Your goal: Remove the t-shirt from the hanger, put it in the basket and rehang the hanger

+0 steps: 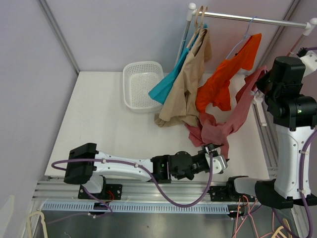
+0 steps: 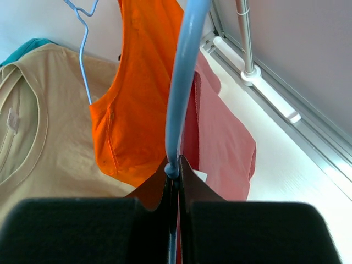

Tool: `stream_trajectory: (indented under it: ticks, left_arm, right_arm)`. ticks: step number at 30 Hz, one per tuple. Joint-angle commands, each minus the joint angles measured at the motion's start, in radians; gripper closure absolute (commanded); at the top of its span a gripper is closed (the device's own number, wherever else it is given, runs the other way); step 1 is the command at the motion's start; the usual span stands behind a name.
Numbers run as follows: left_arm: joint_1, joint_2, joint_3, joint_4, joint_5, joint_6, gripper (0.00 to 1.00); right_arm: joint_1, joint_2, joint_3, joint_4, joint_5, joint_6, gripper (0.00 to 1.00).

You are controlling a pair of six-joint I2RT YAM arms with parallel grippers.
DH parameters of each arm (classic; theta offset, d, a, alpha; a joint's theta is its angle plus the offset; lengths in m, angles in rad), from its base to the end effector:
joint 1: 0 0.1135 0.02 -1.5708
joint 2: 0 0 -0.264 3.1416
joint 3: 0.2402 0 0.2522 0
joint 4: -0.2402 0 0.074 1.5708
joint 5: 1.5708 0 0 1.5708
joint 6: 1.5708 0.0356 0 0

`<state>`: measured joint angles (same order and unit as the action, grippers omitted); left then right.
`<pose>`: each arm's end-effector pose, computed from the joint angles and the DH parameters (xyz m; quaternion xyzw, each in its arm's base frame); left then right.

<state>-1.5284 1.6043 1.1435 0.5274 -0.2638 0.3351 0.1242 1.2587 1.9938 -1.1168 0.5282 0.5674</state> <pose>0.0255 -0.3823 0.3294 0.4863 0.4810 -0.3324 0.6493 0.1785 0.0042 0.5345 0.3184 0.7480 -0.0202 0.5820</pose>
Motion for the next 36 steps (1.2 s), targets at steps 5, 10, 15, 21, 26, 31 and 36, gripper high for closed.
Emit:
stream_trajectory:
  ticks: [5, 10, 15, 21, 26, 31, 36]
  left_arm:
    - [0.03, -0.018, -0.063, 0.264, -0.264, 0.039, 0.39]
    - [0.027, -0.049, -0.166, 0.417, -0.373, 0.062, 0.33]
    - [0.033, -0.027, -0.145, 0.465, -0.371, 0.084, 0.08]
    - [0.091, 0.043, -0.007, 0.28, -0.217, -0.016, 0.17]
    - [0.122, 0.092, 0.165, 0.034, -0.105, -0.091, 0.99]
    - [0.1, 0.023, 0.064, 0.042, -0.071, -0.094, 0.99]
    - [0.039, -0.126, -0.095, 0.104, -0.116, -0.038, 0.99]
  right_arm:
    - [-0.003, -0.018, 0.057, 0.029, -0.014, -0.011, 1.0]
    - [-0.003, -0.012, 0.062, 0.031, -0.01, -0.015, 1.0]
    - [-0.003, -0.01, 0.06, 0.032, -0.022, -0.015, 1.0]
    - [-0.003, -0.013, 0.053, 0.031, -0.037, -0.011, 1.0]
    - [-0.003, -0.008, 0.048, 0.029, -0.053, 0.002, 1.0]
    - [-0.03, 0.065, 0.141, -0.011, -0.074, 0.003, 1.0]
    - [-0.21, 0.171, 0.306, -0.043, -0.257, -0.011, 1.0]
